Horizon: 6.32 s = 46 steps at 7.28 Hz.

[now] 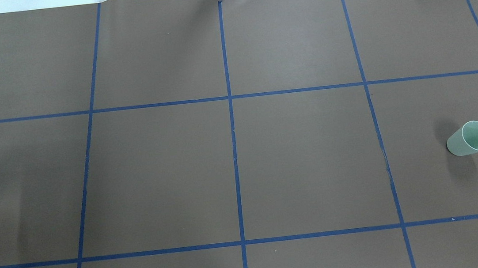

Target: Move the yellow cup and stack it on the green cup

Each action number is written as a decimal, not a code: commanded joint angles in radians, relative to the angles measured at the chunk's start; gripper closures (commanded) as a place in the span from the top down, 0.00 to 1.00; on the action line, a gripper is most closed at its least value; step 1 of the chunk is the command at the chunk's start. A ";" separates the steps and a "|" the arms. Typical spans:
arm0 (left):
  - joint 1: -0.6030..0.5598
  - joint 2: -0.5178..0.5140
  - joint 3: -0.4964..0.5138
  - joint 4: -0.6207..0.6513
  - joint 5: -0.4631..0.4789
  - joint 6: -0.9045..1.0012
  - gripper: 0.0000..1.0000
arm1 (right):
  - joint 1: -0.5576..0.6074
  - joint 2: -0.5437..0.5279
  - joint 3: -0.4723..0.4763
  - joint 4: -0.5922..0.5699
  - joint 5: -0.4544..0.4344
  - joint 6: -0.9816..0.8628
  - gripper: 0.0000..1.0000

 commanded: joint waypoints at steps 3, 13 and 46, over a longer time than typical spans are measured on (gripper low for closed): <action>0.008 0.051 0.066 -0.101 -0.075 -0.094 1.00 | 0.000 0.001 0.005 0.000 0.000 0.000 1.00; 0.091 0.051 0.229 -0.216 -0.140 -0.159 0.24 | 0.001 -0.001 0.003 0.000 0.002 0.000 1.00; -0.189 -0.423 -0.090 -1.943 -0.002 1.813 0.00 | -0.102 0.292 0.216 0.258 0.028 0.094 1.00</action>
